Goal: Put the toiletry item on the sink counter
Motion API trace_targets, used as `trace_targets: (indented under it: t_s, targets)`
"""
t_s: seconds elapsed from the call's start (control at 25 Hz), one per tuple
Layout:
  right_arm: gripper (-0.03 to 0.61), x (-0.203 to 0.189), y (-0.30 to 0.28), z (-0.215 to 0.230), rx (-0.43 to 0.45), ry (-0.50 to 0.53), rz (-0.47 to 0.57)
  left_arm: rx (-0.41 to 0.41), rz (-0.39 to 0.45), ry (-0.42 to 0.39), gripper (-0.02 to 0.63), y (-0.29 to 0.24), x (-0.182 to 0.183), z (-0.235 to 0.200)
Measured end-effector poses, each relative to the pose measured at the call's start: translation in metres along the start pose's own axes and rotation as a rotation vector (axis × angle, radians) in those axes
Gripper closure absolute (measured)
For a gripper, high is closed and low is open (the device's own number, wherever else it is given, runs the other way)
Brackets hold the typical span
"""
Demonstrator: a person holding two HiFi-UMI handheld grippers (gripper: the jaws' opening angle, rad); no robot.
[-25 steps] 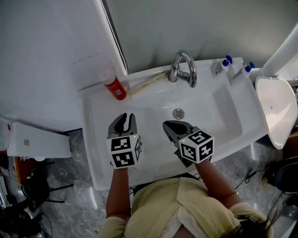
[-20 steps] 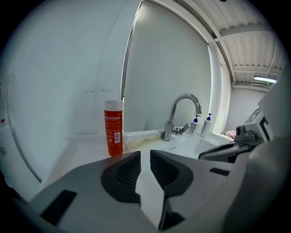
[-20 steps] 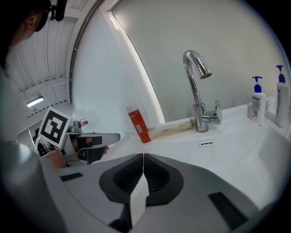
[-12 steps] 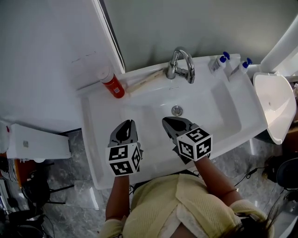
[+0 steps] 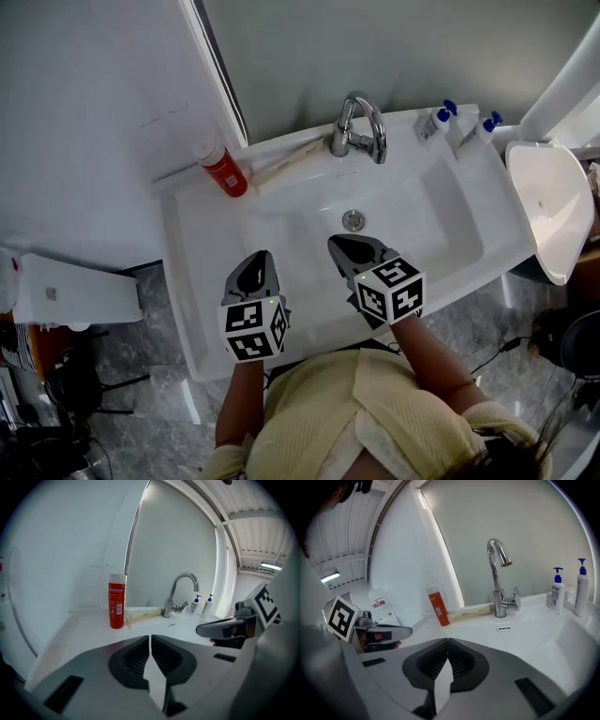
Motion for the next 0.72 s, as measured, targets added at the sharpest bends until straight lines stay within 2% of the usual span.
trace_targets:
  t_s: [0.32,0.72]
  targets:
    - [0.552,-0.0039,0.0024,0.0006,-0.017,0.011,-0.012,0.004,-0.01,0.011,0.565,0.0027,-0.0052,0.0]
    - [0.552,-0.0046,0.0034,0.0057,-0.03,-0.002,-0.01,-0.009,-0.051,-0.03,0.565,-0.0026,-0.0094,-0.0034]
Point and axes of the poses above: the fingertips, and each gripper's own axes: y backward along the fingers, z to its right, x out of its top, the point moved 4 cm from there along y, backward along the fingers, and after that the axes turned 1 degree about -x, right-handed, at the moved point
